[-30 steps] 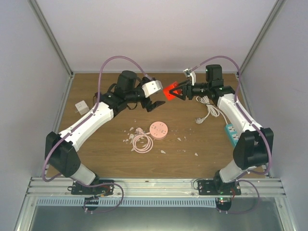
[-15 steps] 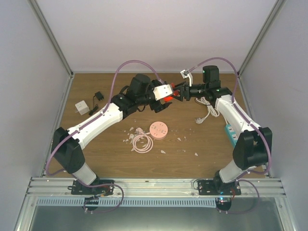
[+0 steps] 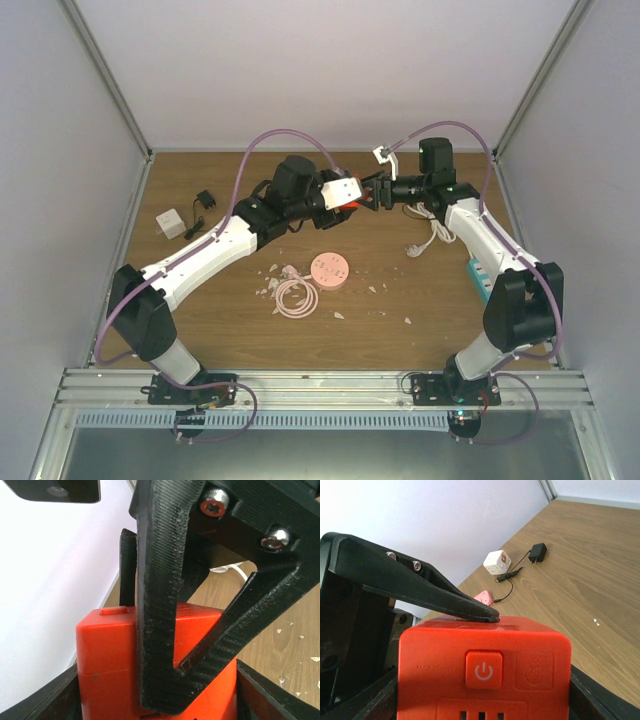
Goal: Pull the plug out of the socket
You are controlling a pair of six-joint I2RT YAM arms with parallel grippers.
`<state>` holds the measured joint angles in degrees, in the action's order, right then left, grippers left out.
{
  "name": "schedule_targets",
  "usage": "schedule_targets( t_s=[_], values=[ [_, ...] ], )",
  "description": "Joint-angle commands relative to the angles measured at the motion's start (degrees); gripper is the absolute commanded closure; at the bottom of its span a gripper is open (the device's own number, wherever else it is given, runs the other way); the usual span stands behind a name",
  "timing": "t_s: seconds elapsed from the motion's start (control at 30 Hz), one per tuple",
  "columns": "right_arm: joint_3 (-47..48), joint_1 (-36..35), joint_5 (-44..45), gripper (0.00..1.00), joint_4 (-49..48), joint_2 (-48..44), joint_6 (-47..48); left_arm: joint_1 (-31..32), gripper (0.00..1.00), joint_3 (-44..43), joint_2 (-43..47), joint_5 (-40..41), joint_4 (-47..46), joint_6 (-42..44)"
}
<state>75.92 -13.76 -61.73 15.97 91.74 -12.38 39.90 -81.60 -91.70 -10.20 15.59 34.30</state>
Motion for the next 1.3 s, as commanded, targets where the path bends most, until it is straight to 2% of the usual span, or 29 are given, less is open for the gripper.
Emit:
schedule_targets(
  t_s=[0.0,0.13,0.17,0.4,0.6,0.87,1.07,1.27],
  values=[
    [0.8,-0.7,-3.7,0.33,0.4,0.4,0.2,0.1,0.5,0.9,1.0,0.6,-2.0,2.4],
    [1.6,-0.3,-2.3,0.04,2.5,0.3,2.8,-0.7,0.56,2.4,2.3,-1.2,0.0,2.3],
    [1.7,0.0,-2.0,0.01,3.0,0.2,3.6,-1.2,0.57,2.8,2.6,-1.7,0.8,2.1],
    [3.7,1.0,-1.7,0.01,9.7,0.6,12.8,-7.5,0.62,3.5,2.9,-9.0,7.7,-2.4],
    [4.0,1.2,1.2,0.0,13.4,0.3,21.4,-15.0,0.63,6.0,3.8,-14.4,13.6,-4.0],
    [3.8,1.1,3.8,0.0,18.0,1.0,31.4,-26.6,0.62,10.7,6.7,-15.3,22.5,-0.4],
    [3.5,1.0,3.7,0.01,19.2,2.5,34.6,-35.3,0.62,16.4,10.4,-13.4,27.9,5.1],
    [4.0,0.9,3.4,0.0,20.0,4.6,35.7,-42.7,0.62,23.2,13.7,-11.2,29.2,10.5]
  ],
)
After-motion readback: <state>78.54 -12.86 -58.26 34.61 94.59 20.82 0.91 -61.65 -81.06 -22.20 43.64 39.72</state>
